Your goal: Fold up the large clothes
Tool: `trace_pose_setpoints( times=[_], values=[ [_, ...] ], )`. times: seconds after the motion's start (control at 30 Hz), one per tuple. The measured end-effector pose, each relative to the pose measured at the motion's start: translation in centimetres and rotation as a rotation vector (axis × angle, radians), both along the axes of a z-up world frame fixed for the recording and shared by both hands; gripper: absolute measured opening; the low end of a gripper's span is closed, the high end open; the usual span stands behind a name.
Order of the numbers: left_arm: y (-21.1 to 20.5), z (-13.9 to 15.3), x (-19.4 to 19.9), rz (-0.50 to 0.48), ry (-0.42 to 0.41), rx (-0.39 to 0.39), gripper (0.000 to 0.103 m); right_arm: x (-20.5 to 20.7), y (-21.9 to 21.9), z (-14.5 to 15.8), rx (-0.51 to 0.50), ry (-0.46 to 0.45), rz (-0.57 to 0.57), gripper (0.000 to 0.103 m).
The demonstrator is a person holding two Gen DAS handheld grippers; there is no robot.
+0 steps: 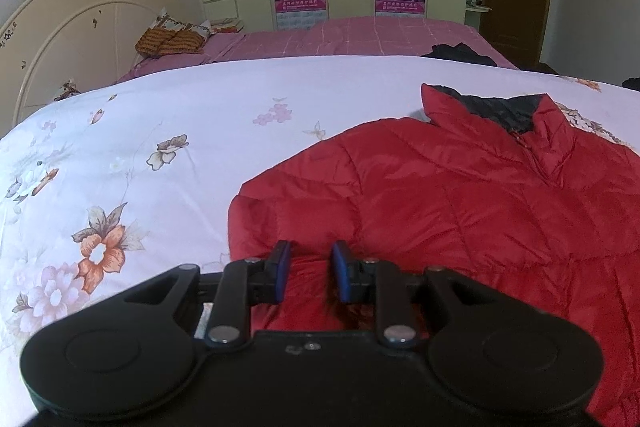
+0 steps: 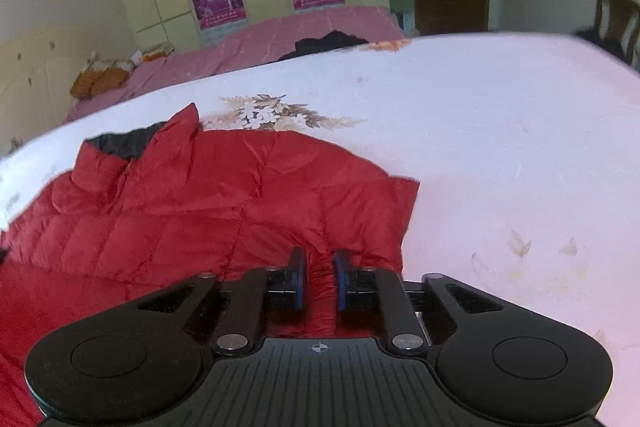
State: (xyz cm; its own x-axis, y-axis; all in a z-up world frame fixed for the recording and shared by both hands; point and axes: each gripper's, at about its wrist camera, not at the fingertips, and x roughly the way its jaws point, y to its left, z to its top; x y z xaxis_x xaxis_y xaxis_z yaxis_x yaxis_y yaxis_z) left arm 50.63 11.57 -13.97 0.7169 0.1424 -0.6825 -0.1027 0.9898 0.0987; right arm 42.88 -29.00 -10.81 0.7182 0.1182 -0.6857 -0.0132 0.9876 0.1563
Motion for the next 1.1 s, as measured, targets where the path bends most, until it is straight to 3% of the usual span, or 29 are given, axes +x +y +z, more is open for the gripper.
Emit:
trace_pose_setpoints(
  times=[0.1, 0.2, 0.3, 0.47, 0.5, 0.6, 0.77, 0.87, 1.1],
  values=[
    [-0.2, 0.3, -0.1, -0.012, -0.01, -0.018, 0.024, -0.1, 0.4, 0.5, -0.07, -0.046, -0.009, 0.014],
    [-0.7, 0.1, 0.0, -0.029, -0.006, -0.007, 0.026, 0.6, 0.3, -1.3, -0.1, 0.011, -0.017, 0.014],
    [-0.7, -0.5, 0.3, -0.033, 0.008, 0.002, 0.027, 1.0, -0.1, -2.0, -0.058, 0.041, -0.033, 0.014],
    [-0.6, 0.1, 0.2, -0.015, 0.014, -0.007, 0.028, -0.2, -0.1, 0.8, -0.021, -0.057, -0.064, 0.015],
    [-0.6, 0.1, 0.2, -0.011, 0.013, -0.007, 0.029, -0.4, 0.2, 1.3, -0.02, -0.074, -0.051, 0.02],
    [-0.7, 0.0, 0.2, 0.0, 0.016, 0.011, 0.036, -0.9, 1.6, 1.7, -0.018, -0.092, -0.003, 0.062],
    [-0.2, -0.1, 0.3, 0.032, 0.024, 0.005, 0.05, -1.2, 4.2, -0.3, -0.075, -0.029, 0.082, 0.062],
    [0.0, -0.3, 0.3, 0.042, 0.027, 0.009, 0.055, -1.3, 5.0, -1.8, -0.17, -0.011, 0.112, 0.062],
    [-0.4, -0.6, 0.4, 0.044, 0.036, 0.05, 0.06, 0.0, 5.4, -4.1, -0.224, 0.02, 0.133, 0.063]
  ],
)
